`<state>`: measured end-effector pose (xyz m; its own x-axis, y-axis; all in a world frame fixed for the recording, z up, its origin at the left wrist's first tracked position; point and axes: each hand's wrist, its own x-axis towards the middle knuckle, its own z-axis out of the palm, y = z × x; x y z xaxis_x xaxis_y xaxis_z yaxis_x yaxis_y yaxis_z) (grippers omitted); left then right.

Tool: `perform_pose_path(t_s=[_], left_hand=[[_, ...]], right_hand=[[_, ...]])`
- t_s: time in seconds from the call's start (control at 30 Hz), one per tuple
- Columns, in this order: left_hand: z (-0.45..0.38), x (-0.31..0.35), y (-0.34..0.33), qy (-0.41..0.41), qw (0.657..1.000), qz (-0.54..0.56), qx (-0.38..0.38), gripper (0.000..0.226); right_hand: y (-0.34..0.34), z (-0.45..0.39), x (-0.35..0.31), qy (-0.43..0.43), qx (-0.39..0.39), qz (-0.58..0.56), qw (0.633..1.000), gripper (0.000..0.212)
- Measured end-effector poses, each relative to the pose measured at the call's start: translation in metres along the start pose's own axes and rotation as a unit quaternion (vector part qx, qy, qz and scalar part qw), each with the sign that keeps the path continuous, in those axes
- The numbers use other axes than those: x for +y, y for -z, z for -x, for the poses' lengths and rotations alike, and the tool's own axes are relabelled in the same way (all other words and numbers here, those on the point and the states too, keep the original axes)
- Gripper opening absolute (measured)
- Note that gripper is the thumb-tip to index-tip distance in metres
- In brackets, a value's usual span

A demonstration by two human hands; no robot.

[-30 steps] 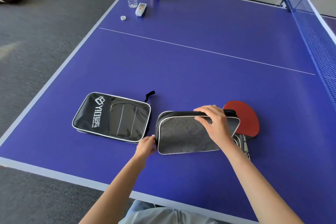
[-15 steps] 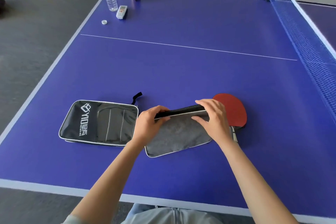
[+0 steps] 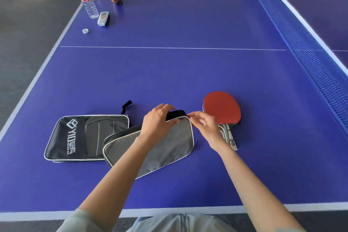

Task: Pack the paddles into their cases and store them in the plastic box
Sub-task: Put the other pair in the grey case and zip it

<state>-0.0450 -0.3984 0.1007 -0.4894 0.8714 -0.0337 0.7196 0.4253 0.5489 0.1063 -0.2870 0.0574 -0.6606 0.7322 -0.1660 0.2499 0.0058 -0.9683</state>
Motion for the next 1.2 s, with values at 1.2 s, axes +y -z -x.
perform_pose_path(t_s=[1.2], left_hand=[[-0.01, -0.003, -0.018, -0.127, 0.983, 0.115, 0.061, 0.024]], right_hand=[[0.039, 0.014, 0.022, -0.324, 0.099, -0.222, 0.914, 0.01]])
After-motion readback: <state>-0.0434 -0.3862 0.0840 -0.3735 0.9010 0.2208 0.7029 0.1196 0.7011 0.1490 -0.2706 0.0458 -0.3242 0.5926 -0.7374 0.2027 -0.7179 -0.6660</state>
